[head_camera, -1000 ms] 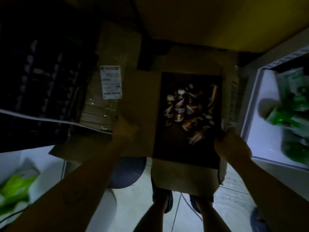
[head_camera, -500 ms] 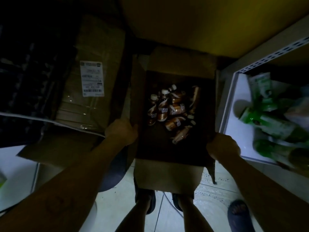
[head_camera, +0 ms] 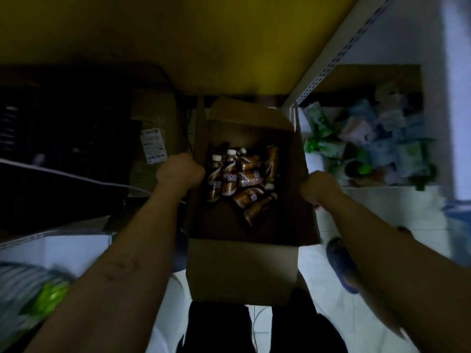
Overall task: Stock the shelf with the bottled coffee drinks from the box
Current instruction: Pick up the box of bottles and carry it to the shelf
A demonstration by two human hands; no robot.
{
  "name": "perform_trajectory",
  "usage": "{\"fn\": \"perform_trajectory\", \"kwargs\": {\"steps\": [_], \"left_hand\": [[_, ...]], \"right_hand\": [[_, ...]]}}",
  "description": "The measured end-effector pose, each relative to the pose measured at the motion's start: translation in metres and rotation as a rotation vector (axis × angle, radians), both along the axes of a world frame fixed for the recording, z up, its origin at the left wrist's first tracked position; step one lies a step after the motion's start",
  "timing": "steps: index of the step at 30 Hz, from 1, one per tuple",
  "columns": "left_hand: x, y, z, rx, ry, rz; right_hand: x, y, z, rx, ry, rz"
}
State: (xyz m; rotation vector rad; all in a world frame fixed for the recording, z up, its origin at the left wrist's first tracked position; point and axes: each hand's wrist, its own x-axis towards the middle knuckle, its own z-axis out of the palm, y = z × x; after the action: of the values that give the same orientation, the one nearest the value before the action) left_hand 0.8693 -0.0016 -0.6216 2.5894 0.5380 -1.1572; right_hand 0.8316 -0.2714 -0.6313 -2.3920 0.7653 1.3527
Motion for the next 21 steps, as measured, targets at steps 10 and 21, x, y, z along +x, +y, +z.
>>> {"fn": "perform_trajectory", "kwargs": {"steps": [10,21], "left_hand": [[-0.056,-0.020,0.212,0.063,-0.018,-0.083],[-0.261,-0.051,0.285,0.107,-0.367,0.123]], "right_hand": [[-0.080,-0.016,0.188,0.002,-0.276,0.126],[-0.201,-0.063,0.263,0.100,-0.526,0.313]]}}
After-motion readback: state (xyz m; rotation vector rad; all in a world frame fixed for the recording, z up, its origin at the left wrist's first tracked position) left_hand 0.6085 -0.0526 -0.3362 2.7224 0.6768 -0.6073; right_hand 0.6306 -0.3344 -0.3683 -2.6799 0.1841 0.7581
